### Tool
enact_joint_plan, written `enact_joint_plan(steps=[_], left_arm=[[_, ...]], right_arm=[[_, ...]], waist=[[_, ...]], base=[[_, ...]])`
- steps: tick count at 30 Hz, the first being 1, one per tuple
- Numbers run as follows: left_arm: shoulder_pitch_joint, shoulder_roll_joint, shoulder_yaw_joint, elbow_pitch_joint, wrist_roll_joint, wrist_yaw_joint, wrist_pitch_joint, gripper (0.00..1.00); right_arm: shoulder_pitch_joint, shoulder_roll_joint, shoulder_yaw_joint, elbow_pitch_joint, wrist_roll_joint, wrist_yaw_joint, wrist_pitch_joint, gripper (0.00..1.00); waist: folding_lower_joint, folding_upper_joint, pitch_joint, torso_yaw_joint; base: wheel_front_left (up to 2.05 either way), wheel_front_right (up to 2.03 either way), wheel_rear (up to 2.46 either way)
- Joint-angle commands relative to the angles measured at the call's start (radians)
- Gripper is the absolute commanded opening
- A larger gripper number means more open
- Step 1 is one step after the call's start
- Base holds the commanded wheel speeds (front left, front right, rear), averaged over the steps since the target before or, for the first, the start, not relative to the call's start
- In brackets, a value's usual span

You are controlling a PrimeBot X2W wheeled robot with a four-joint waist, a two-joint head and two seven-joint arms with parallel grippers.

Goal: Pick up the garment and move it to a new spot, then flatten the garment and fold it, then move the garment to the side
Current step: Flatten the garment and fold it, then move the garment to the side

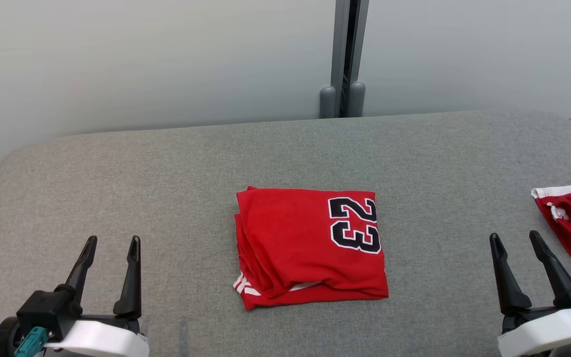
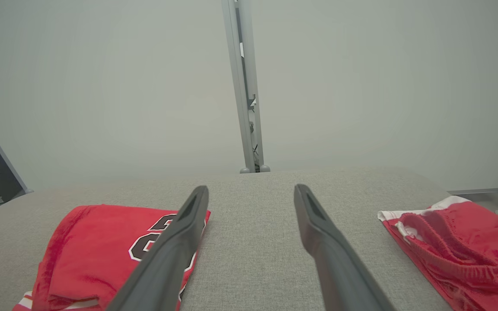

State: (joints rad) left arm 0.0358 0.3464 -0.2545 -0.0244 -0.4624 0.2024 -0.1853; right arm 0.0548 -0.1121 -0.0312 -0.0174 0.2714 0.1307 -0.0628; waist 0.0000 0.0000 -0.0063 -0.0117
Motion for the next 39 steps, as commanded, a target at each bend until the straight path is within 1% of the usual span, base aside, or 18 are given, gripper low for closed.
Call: enact_joint_plan(steps=[1,18,24,29,32,36,39], left_arm=[[0.007,0.009,0.008,-0.005,-0.005,0.001,0.001,1.0],[0.005,0.016,0.004,-0.011,-0.012,0.014,0.005,1.0],[-0.011,0.016,0.0,-0.017,-0.011,0.013,0.0,1.0],[-0.044,0.008,-0.015,-0.02,0.0,0.003,-0.007,1.0],[-0.071,-0.002,-0.024,-0.023,-0.003,-0.006,-0.011,1.0],[-0.112,-0.015,-0.04,-0.01,0.006,-0.018,-0.022,1.0],[-0.143,-0.029,-0.049,0.009,0.008,-0.03,-0.034,1.0]], right_arm=[[0.011,0.001,-0.005,-0.008,-0.008,0.0,0.005,1.0],[0.003,0.007,-0.001,-0.017,-0.006,0.0,0.01,1.0],[-0.007,0.001,-0.004,-0.018,-0.003,0.0,0.007,1.0],[-0.023,-0.013,-0.013,-0.021,-0.001,0.0,0.019,1.0],[-0.048,-0.028,-0.002,-0.007,0.008,0.0,0.035,1.0],[-0.109,-0.055,0.042,0.058,0.026,0.0,0.062,1.0],[-0.16,-0.077,0.092,0.133,0.045,0.0,0.074,1.0]], waist=[[0.0,0.0,0.0,0.0],[0.0,0.0,0.005,-0.001],[0.0,0.0,0.022,0.009],[0.0,0.0,0.052,0.046],[0.0,0.0,0.089,0.074],[0.0,0.0,0.149,0.113],[0.0,0.0,0.189,0.142]], base=[[0.0,0.0,0.0],[0.0,0.0,0.0],[0.0,0.0,0.0],[0.0,0.0,0.0],[0.0,0.0,0.0],[0.0,0.0,0.0],[0.0,0.0,0.0]])
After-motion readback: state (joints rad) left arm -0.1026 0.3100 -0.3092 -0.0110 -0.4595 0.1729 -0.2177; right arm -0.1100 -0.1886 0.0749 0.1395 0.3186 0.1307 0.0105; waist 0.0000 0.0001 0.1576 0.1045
